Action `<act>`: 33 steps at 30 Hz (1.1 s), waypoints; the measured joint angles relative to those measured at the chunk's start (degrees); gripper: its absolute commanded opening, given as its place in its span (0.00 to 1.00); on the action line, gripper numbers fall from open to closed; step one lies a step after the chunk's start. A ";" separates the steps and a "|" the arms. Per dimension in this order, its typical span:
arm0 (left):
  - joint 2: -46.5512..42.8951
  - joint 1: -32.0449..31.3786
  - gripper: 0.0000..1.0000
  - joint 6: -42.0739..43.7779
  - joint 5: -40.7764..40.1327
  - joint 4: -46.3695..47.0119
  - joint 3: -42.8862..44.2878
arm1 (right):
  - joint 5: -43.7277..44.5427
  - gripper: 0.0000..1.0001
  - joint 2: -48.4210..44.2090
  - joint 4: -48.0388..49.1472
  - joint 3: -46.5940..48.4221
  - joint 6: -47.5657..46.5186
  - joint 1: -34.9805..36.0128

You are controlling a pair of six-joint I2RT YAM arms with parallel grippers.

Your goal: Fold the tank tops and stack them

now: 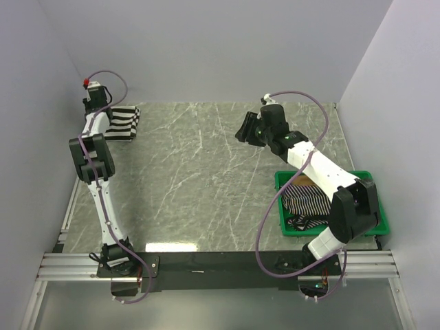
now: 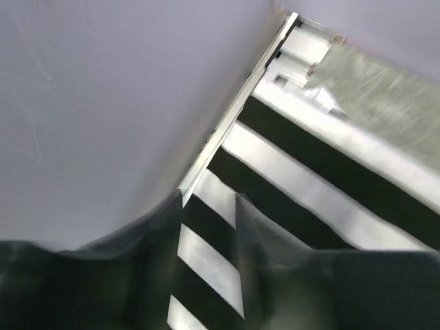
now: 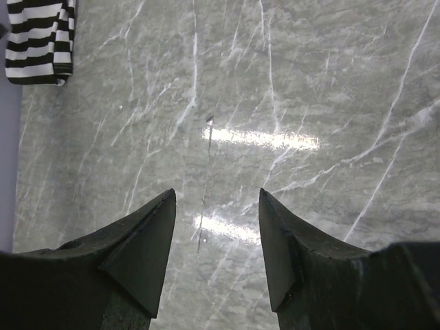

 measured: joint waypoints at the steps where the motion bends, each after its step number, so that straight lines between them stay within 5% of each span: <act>1: 0.00 -0.04 0.48 -0.63 0.17 0.04 0.20 | 0.11 0.59 0.00 0.00 0.00 0.02 0.00; 9: -5.11 -0.42 0.50 -12.39 -1.42 -5.27 -0.74 | 2.73 0.59 -0.52 -1.38 -0.11 0.33 0.00; 12: -14.97 -0.59 0.64 -20.41 0.90 -8.00 -7.78 | 5.84 0.60 -3.61 -4.22 -1.60 1.84 0.07; 17: -34.49 -3.50 0.63 -32.17 12.57 -9.33 -16.98 | 12.96 0.62 -13.90 -11.91 -5.86 6.73 -0.37; 25: -59.30 -31.34 0.63 -38.45 23.45 -6.62 -37.64 | 21.88 0.76 -35.71 -25.70 -22.93 19.02 -5.57; 29: -65.24 -43.87 0.64 -38.95 25.90 -8.28 -49.37 | 23.12 0.77 -38.86 -30.73 -30.38 24.87 -8.63; 33: -69.83 -49.35 0.64 -38.93 26.08 -10.56 -56.63 | 23.45 0.79 -38.91 -33.14 -35.08 30.21 -9.46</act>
